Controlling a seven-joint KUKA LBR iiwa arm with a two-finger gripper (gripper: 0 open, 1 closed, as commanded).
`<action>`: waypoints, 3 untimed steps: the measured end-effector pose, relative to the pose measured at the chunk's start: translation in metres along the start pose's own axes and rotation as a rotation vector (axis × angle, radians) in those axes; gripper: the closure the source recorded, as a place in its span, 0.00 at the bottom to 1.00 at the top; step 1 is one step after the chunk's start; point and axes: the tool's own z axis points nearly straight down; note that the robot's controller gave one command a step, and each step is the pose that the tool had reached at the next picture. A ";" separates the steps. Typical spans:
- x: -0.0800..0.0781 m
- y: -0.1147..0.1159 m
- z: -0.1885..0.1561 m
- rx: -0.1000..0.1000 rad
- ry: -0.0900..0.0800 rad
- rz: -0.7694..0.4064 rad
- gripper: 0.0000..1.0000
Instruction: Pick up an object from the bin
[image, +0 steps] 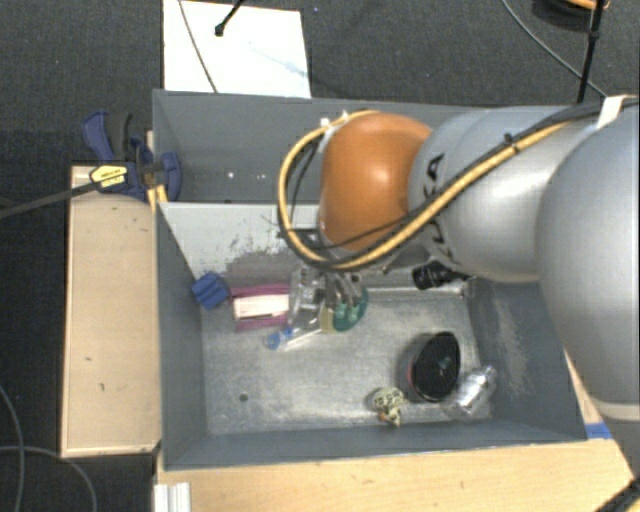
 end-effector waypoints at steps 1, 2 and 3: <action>0.001 -0.023 -0.021 0.001 0.001 -0.459 1.00; -0.033 -0.040 0.039 0.003 0.012 -0.397 1.00; -0.013 -0.033 0.057 0.003 0.010 -0.148 1.00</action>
Offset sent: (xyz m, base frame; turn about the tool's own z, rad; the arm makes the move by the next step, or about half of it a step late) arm -0.0059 -0.0223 0.0197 -0.4608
